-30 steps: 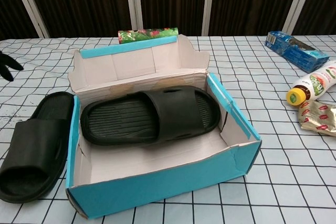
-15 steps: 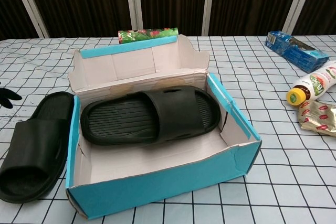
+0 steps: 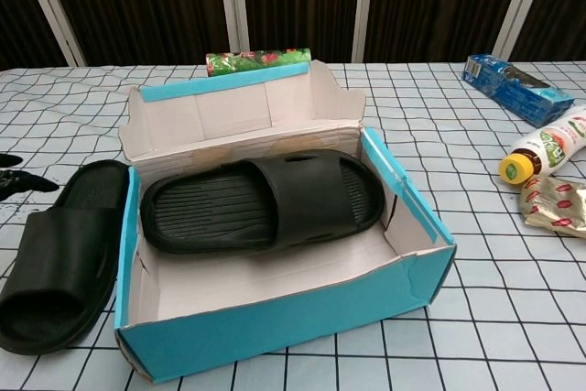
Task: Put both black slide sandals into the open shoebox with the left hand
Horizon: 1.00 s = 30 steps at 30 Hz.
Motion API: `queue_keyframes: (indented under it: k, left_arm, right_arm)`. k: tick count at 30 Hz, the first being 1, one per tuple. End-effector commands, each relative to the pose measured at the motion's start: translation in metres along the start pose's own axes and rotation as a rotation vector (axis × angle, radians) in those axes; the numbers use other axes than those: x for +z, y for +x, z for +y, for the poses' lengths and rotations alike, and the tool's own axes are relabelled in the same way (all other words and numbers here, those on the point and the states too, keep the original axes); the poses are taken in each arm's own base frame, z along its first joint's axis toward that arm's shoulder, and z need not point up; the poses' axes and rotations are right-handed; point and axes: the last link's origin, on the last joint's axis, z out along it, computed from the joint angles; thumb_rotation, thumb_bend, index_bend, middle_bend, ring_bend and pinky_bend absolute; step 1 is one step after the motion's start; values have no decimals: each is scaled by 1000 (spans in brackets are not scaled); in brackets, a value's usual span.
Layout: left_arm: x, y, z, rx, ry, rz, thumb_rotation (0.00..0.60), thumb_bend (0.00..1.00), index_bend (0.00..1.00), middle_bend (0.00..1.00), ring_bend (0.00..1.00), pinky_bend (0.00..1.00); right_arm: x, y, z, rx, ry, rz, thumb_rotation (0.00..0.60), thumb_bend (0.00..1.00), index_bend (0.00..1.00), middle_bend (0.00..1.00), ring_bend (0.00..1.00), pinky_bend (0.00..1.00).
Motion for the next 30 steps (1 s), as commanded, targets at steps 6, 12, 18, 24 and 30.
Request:
queue_keyframes:
  k: [6,12,18,24,30]
  left_arm:
    - [1,-7,4,6,-16,-11,600,120,133,125,0,0]
    - [2,-11,8,-6,-16,13,600,120,131,135,0,0]
    - [4,-16,11,-2,0,49,600,121,131,135,0,0]
    - [3,-27,11,5,19,50,600,121,131,138,0,0]
    - [5,-33,14,-7,2,65,600,121,131,150,0,0]
  right_arm:
    - [1,-1,1,-1,-4,-6,600,291,176,107,212,163]
    - [2,-1,1,-4,-1,-10,600,290,176,107,211,163]
    - [2,-1,1,3,3,-14,600,290,175,107,211,163]
    - [2,-2,1,5,9,-29,600,291,176,107,212,163]
    - [4,-3,0,2,11,-37,600,291,175,108,212,163]
